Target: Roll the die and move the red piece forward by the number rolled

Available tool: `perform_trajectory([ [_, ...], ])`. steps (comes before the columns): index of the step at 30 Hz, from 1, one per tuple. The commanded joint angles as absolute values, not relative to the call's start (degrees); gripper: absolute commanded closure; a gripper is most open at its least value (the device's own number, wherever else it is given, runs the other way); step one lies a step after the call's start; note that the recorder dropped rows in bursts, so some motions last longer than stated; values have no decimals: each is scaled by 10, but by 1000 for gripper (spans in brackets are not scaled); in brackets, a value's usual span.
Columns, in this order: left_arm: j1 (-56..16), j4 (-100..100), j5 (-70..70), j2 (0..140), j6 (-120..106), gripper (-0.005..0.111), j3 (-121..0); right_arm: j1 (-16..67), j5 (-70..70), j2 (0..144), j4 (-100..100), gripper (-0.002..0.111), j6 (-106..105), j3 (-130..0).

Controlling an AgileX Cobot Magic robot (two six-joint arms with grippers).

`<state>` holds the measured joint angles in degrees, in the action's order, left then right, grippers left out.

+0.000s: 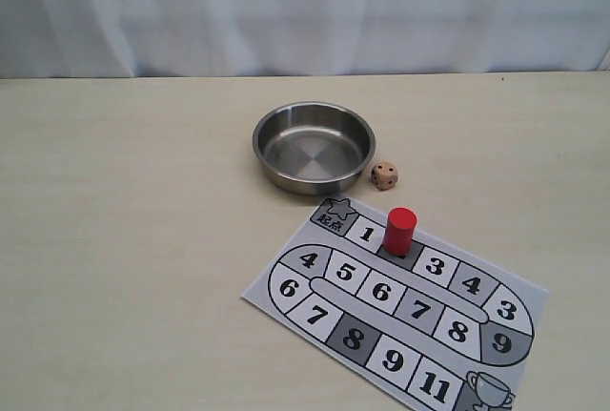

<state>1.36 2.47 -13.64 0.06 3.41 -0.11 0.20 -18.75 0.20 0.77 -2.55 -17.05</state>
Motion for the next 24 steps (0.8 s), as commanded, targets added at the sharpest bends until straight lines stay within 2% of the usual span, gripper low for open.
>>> perform_trajectory([
  [1,14,24,-133,0,37,107,0,-1,-159,0,6,104,-34,-133],
  [12,14,24,-133,0,37,107,0,-1,-82,0,6,104,-34,-1],
  [24,14,25,-130,0,37,107,0,-1,-119,0,9,104,-35,0],
])
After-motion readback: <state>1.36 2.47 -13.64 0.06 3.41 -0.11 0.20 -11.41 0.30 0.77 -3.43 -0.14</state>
